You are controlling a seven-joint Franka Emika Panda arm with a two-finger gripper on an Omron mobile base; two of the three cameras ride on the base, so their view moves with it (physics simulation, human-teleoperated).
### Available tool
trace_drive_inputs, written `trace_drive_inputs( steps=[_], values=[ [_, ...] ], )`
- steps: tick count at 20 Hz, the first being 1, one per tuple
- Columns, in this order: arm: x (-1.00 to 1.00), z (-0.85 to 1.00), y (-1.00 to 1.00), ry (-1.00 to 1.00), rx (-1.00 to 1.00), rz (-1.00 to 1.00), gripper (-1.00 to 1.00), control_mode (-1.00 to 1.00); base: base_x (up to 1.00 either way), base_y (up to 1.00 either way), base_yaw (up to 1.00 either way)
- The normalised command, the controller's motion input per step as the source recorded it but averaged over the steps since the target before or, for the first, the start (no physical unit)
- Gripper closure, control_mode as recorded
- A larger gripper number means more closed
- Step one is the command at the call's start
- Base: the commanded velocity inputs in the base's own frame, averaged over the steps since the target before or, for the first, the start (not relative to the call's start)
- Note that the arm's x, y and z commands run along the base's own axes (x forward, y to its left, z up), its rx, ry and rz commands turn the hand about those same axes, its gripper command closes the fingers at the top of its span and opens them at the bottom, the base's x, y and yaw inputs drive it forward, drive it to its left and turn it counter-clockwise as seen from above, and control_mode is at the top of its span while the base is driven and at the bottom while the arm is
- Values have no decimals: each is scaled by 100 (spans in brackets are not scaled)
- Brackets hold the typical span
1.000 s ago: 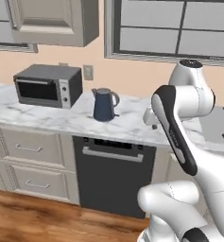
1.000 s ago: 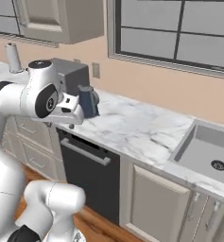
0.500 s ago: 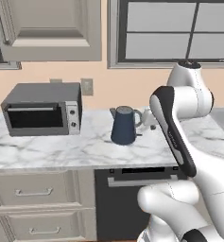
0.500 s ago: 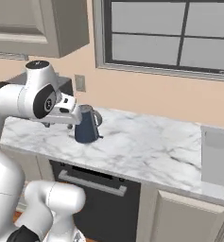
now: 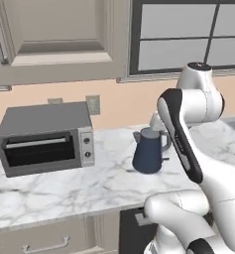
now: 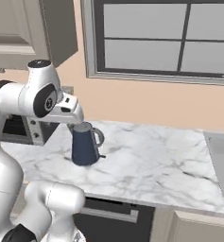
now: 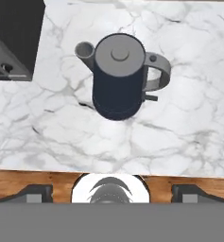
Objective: Navigate to the electric kettle.
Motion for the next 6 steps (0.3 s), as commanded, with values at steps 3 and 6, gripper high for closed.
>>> trace_drive_inputs(
  steps=[3,6],
  values=[
    [0,0,0,0,0,0,-100,100,83,-6,-11],
    [0,0,0,0,0,0,-100,100,100,21,-14]
  ],
)
